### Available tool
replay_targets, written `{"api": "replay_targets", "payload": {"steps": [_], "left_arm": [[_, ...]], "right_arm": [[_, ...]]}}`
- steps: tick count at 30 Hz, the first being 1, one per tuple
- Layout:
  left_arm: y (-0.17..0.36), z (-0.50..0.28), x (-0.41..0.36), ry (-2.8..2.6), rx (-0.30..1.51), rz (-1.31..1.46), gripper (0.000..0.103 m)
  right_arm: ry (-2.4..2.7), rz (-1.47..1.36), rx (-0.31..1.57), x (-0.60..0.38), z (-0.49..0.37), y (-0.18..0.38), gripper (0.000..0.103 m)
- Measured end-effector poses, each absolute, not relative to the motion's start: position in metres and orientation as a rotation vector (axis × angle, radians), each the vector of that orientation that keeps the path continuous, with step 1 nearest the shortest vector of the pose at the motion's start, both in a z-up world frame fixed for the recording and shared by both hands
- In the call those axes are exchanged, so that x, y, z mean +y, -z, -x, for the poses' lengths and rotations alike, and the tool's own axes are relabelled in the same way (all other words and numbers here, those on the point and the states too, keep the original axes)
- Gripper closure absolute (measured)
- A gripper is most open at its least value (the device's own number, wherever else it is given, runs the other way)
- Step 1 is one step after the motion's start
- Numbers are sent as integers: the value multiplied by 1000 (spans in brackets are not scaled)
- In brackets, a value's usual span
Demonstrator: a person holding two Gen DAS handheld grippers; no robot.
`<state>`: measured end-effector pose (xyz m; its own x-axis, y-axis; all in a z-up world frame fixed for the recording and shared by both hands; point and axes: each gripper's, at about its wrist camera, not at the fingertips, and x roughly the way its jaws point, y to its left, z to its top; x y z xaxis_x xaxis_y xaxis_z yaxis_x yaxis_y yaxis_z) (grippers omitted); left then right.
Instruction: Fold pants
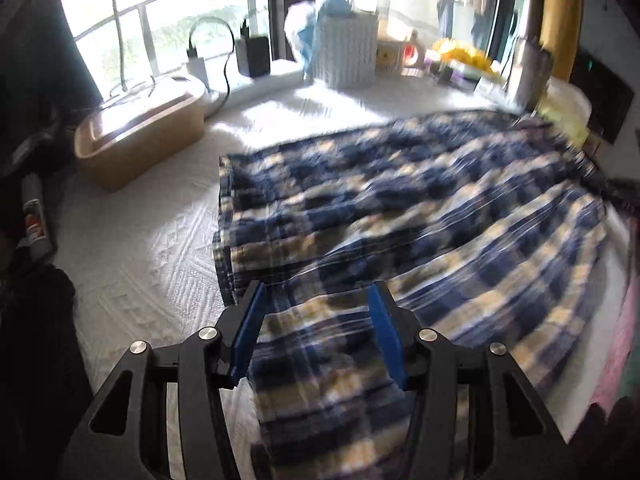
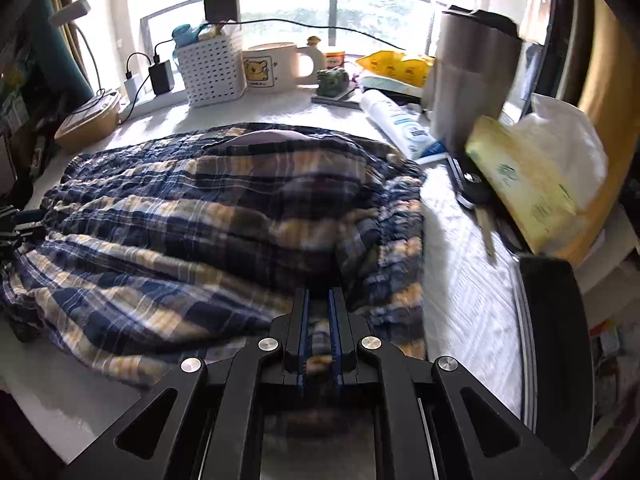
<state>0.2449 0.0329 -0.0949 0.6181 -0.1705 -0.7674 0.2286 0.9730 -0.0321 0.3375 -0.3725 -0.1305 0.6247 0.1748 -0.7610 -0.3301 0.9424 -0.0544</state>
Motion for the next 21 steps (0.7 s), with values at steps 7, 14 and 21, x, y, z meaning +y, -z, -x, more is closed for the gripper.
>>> {"api": "replay_targets", "payload": {"steps": [7,14,21], "left_arm": [[73,-202,2,368,774,-2,50],[119,-202,-5,282,919,-10,50],[118,-187,-3,241,884,-16,50]], "right_arm": [[-342,182,774,-362,-306,115,92],[-289,107,853,-370,-315,143,92],[-270,99,848,-377,-299,145,92]]}}
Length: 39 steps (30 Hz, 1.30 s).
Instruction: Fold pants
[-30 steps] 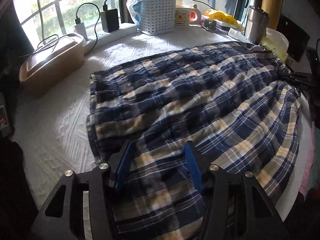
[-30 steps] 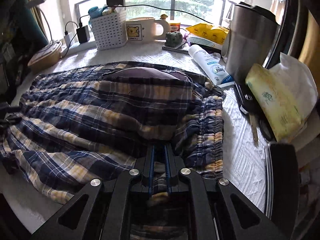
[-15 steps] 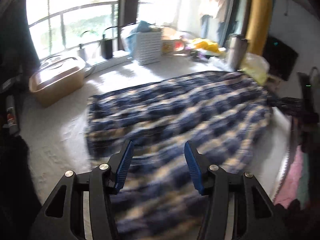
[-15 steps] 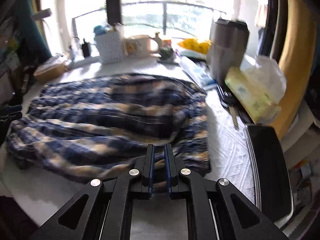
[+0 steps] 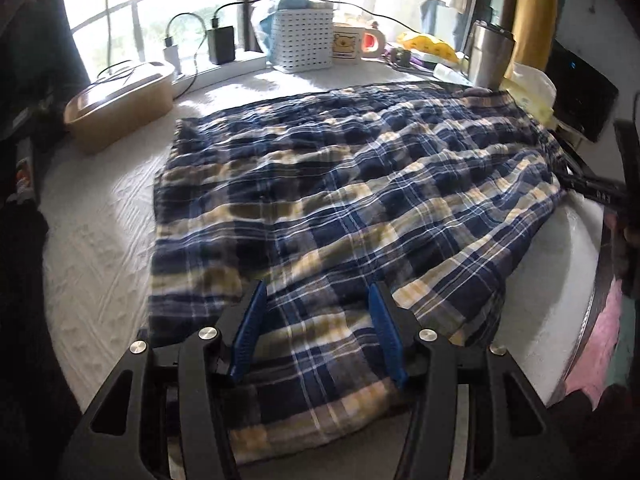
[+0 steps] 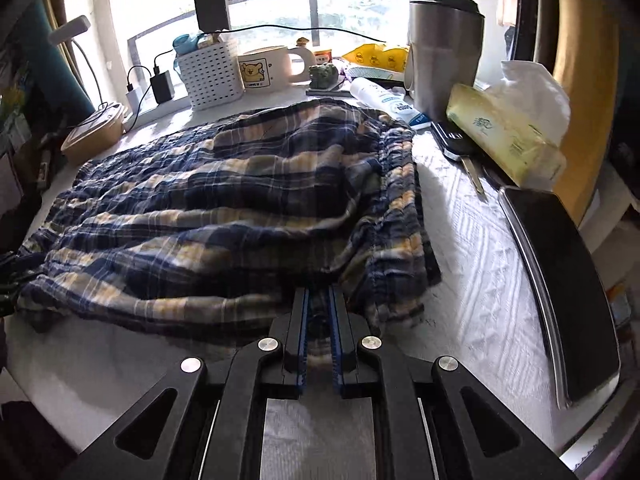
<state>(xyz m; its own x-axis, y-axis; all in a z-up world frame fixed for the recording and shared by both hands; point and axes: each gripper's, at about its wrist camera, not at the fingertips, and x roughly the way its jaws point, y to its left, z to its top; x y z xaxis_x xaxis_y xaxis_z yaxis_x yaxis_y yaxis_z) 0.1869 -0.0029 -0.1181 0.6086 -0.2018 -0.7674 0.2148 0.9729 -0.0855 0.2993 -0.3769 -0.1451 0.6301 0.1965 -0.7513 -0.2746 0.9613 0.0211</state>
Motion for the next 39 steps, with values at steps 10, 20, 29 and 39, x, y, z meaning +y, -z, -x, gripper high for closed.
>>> {"api": "replay_targets", "payload": {"steps": [10,20,29,39], "left_arm": [[92,-184,-44,259,757,-50,50],[119,-192,-45,222,884,-63,50],[91,-184,-9,167,803,23,50],[81,-204,45,63,773,58,50]], "right_arm": [[-219,27,804,-392,-268,133,92],[-184,-76,750,-419,-252,130,11],[-271,-271,772,-419,-271,140,11],[-286,-377,793,-408,-299,144,11]]}}
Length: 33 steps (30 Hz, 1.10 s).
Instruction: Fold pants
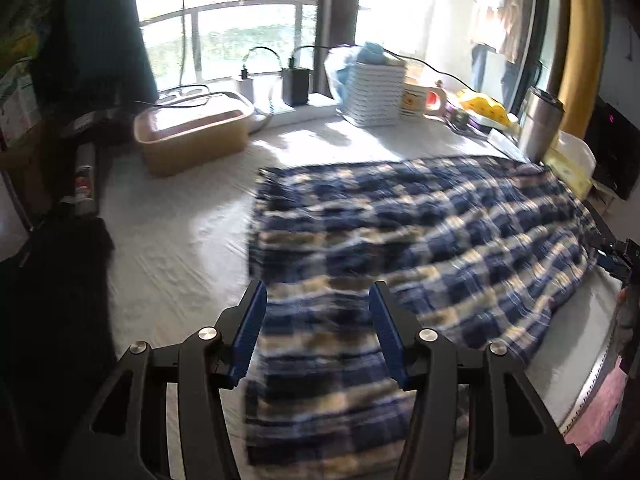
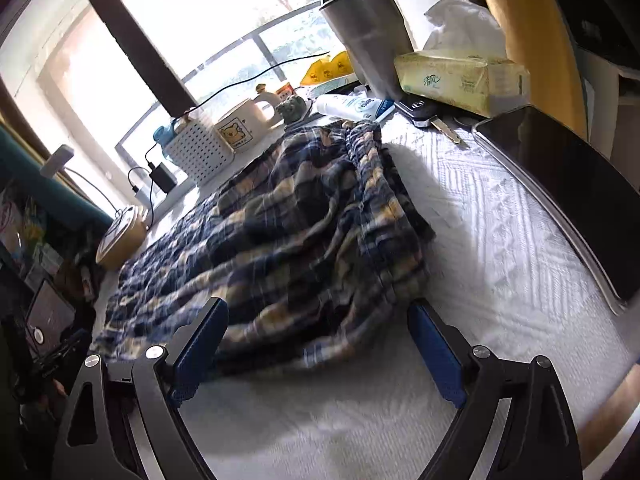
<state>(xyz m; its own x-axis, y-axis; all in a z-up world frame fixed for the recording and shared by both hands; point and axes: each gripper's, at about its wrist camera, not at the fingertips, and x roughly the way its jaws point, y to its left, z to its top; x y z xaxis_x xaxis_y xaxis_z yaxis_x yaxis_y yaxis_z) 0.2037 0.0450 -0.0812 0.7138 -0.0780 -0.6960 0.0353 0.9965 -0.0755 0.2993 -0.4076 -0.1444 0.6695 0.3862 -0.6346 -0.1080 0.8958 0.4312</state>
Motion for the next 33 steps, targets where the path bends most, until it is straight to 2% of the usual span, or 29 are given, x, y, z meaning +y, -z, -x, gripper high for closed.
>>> {"api": "replay_targets", "payload": {"steps": [12,13,15,16,17,21,24,33], "left_arm": [[89,-227,72,50,761,81,50],[90,-228,73,53,758,86,50],[90,-230,77,52,750,98,50],[90,-230,78,51,748,103,50],[90,-232,80,49,747,110,50],[88,-233,86,56,732,121,50],[87,-231,91,58,721,131,50],[82,-221,103,53,696,158,50]], "right_arm": [[-235,-504,763,-414,-336,144,13],[-219,-526,757,-417,-339,145,17],[-192,-547,751,-422,-345,147,35],[-175,-559,751,-425,-349,149,41],[-168,-571,752,-429,-351,150,52],[-158,-620,761,-438,-361,153,74],[-155,-588,745,-434,-360,147,79],[-147,-447,643,-413,-348,97,80]]}}
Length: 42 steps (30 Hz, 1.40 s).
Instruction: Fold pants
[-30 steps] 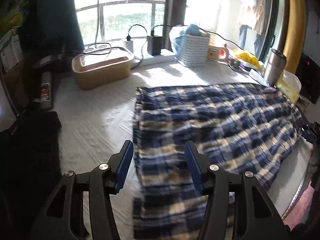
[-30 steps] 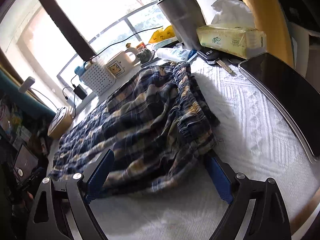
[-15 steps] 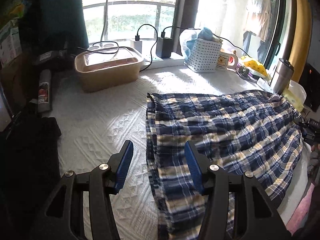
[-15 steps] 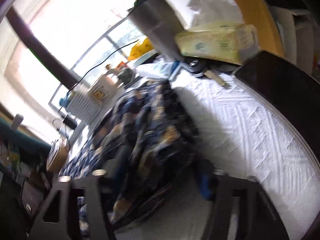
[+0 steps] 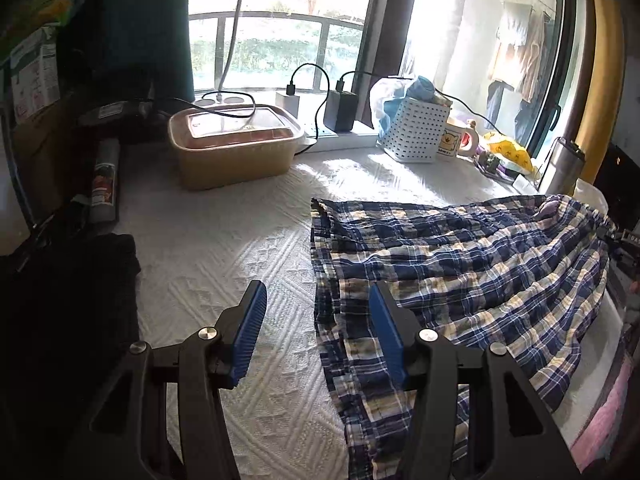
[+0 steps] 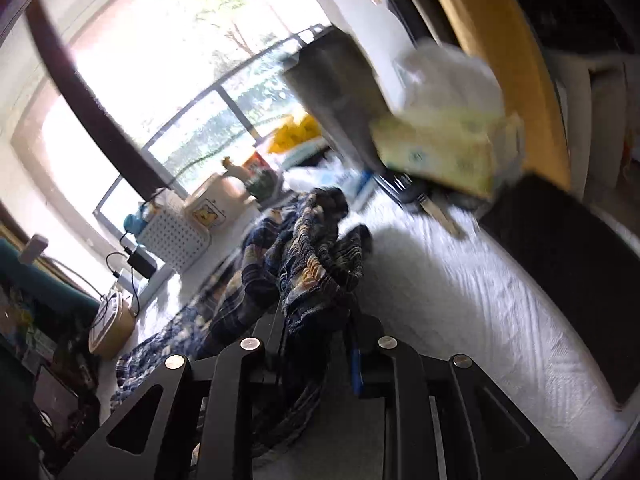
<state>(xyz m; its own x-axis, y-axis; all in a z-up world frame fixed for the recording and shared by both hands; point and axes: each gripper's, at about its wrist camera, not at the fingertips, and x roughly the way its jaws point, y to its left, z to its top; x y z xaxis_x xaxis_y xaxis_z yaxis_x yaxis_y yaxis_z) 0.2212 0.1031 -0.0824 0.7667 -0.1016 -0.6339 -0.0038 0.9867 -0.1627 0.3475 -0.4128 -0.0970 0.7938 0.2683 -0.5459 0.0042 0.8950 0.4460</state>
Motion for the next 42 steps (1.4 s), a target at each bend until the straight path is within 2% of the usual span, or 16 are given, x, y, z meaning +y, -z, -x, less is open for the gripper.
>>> {"api": "replay_targets", "payload": {"steps": [8,17,25,29,33,34,35,36,38,42], "left_arm": [[76,-198,108,69,686,156,50],[70,-170,127,30,652,194,50],[71,-153,137,7,654,198,50],[75,-152,138,1,668,204,50],[76,-157,135,0,681,203,50],[76,-159,134,2,682,203,49],[75,-161,133,3,681,202,49],[74,-163,132,3,680,200,49],[72,-165,130,2,676,200,49],[69,-173,122,21,676,200,49]], "right_arm": [[-281,-303,511,-356,-342,37,80],[-536,-112,492,-231,-330,10,80],[-693,162,553,-103,-295,52,80],[-764,243,670,-62,-286,94,80],[-811,307,710,-41,-270,114,79],[-836,335,727,-36,-267,118,77],[-871,340,743,-37,-265,117,61],[-911,321,752,-40,-264,118,31],[-976,277,752,-47,-258,115,0],[-979,221,741,-73,-255,106,0]]}}
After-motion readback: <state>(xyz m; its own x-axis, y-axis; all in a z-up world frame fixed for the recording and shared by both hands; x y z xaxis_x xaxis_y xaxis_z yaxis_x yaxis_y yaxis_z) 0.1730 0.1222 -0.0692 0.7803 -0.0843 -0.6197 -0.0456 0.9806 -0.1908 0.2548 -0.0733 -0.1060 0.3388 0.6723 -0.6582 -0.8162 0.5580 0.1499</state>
